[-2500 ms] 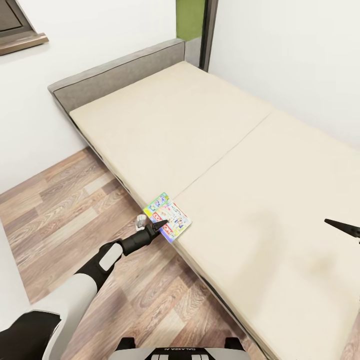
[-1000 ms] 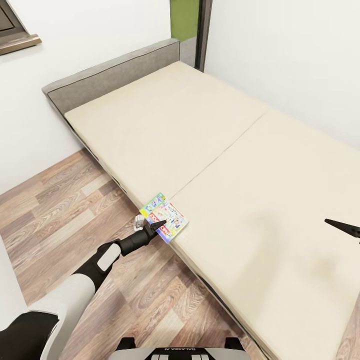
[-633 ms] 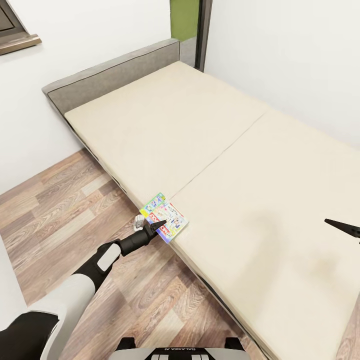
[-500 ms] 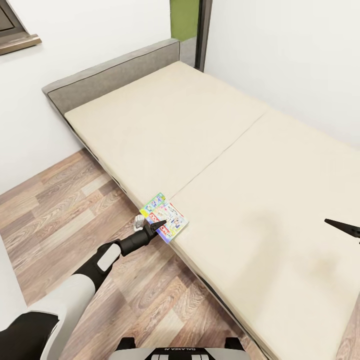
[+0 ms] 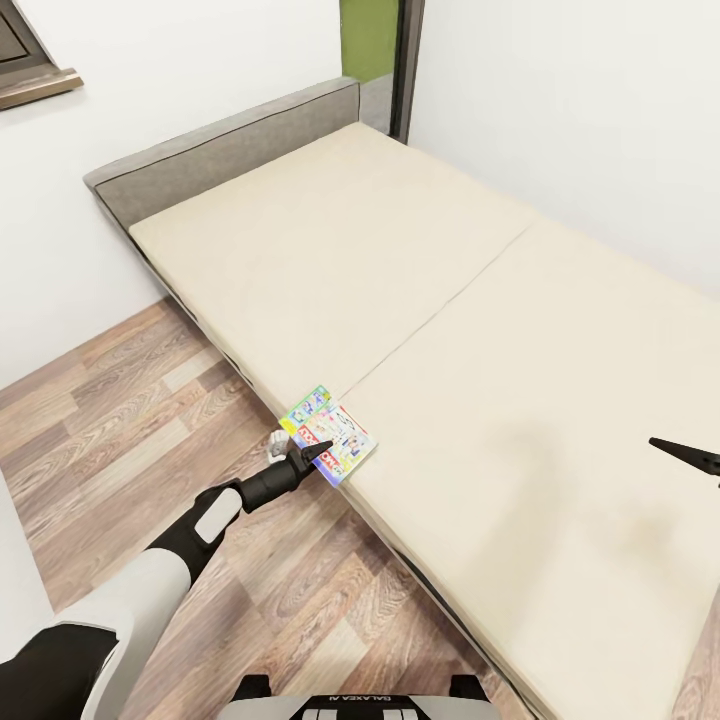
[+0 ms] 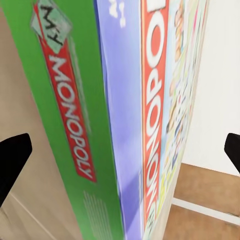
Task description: Put all the toys in the child's room - the three board games (two on the bed and one on the table), the two jigsaw puzzles on the table, and the tennis ball on the table - inside the toy box on the table in the child's room.
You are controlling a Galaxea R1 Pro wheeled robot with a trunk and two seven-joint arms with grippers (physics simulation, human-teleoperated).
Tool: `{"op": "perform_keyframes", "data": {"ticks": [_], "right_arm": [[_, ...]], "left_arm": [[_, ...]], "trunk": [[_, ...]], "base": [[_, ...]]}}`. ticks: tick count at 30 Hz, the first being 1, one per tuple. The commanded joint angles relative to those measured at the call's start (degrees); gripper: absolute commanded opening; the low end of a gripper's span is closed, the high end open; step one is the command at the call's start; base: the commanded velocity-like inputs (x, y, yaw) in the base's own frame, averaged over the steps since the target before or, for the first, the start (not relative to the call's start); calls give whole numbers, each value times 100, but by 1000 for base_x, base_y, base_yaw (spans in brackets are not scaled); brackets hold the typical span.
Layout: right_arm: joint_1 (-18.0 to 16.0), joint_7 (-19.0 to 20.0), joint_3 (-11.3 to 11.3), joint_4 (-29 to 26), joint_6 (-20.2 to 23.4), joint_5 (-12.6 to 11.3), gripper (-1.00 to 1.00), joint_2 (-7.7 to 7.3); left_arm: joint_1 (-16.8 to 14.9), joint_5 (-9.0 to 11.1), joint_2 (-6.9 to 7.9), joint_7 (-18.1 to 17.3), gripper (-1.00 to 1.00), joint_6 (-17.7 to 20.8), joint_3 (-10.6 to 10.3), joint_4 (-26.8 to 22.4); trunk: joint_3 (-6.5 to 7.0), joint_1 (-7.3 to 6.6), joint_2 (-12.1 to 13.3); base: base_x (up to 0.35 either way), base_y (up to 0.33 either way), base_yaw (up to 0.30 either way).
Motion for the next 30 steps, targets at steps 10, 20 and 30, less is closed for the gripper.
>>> {"op": "perform_keyframes", "data": {"ticks": [10, 20, 30], "right_arm": [[-4, 25, -5, -1, 54, 7, 100, 1], [-4, 25, -5, -1, 54, 7, 100, 1], [-4, 25, -5, -1, 54, 7, 100, 1]], "left_arm": [[-3, 100, 6, -9, 100, 28, -30, -4], [2, 106, 8, -50, 100, 21, -33, -46], [9, 102, 12, -185, 100, 18, -33, -71]], "trunk": [[-2, 0, -2], [-2, 0, -2], [-2, 0, -2]], "base": [[0, 0, 0], [0, 0, 0], [0, 0, 0]]}}
